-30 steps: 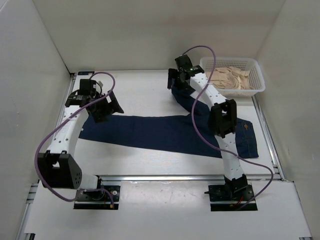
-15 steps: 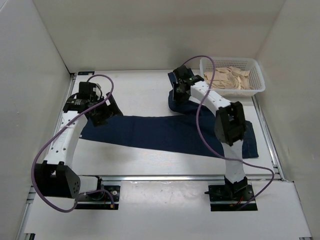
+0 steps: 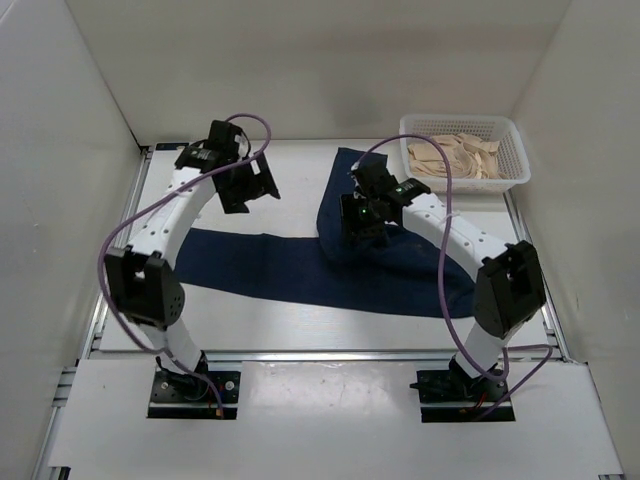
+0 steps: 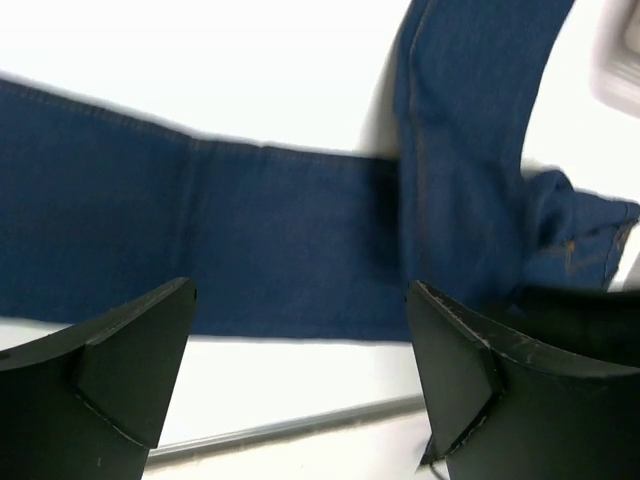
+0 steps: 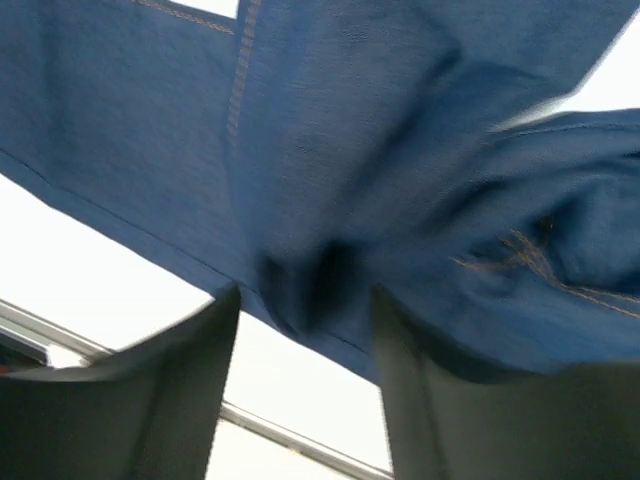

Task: Fold and stack the trousers
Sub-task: Flatten the trousers out

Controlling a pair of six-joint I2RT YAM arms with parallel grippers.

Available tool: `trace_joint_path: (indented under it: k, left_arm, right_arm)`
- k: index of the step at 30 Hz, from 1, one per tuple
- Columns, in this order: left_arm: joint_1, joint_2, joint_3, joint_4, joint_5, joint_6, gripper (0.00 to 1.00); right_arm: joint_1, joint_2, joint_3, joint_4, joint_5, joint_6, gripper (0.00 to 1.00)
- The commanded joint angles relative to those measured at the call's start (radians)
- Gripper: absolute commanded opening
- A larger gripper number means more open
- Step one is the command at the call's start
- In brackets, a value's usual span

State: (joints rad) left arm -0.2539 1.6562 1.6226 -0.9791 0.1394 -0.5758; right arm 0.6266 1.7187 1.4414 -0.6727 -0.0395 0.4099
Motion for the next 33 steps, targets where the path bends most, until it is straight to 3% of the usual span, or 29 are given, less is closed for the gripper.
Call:
trace_joint_path:
  k: [1,4,7,9,11,13,14,20,29,33]
  left_arm:
    - [-0.036,0.116,0.129,-0.010,-0.015,0.010,0.97]
    - [-0.080,0.236,0.268,-0.021,0.005,0.030,0.97]
    - [-0.125,0.422,0.412,-0.067,0.014,0.057,0.95]
    - [-0.139,0.568,0.606,-0.110,-0.001,0.071,0.91]
    - [-0.150,0.692,0.791,-0.162,-0.027,0.082,0.86]
    - [-0.150,0.752,0.877,-0.162,-0.027,0.082,0.85]
    - [-0.150,0.776,0.928,-0.135,-0.038,0.091,0.85]
    - [-0.180,0.941,1.051,-0.089,-0.121,0.100,0.96]
    - [-0.269,1.068,1.050,-0.092,-0.176,0.133,0.96]
    - [-0.278,1.079,1.019,-0.105,-0.167,0.103,0.88]
  right_arm:
    - [-0.011,-0.115,-0.006,-0.086,0.030,-0.055,0.64]
    - [-0.011,-0.181,-0.018,-0.154,0.091,-0.056,0.86]
    - [-0.036,-0.284,-0.076,-0.191,0.165,-0.024,0.97]
    - [-0.076,-0.341,-0.111,-0.203,0.176,0.000,0.97]
    - [-0.114,-0.409,-0.169,-0.203,0.190,0.038,0.84]
    - [-0.140,-0.436,-0.199,-0.212,0.179,0.058,0.71]
    - [-0.163,-0.450,-0.208,-0.212,0.168,0.070,0.69]
    - [-0.203,-0.439,-0.181,-0.238,0.128,0.089,0.68]
    - [-0.223,-0.419,-0.157,-0.248,0.109,0.098,0.68]
    - [-0.223,-0.439,-0.157,-0.248,0.098,0.087,0.68]
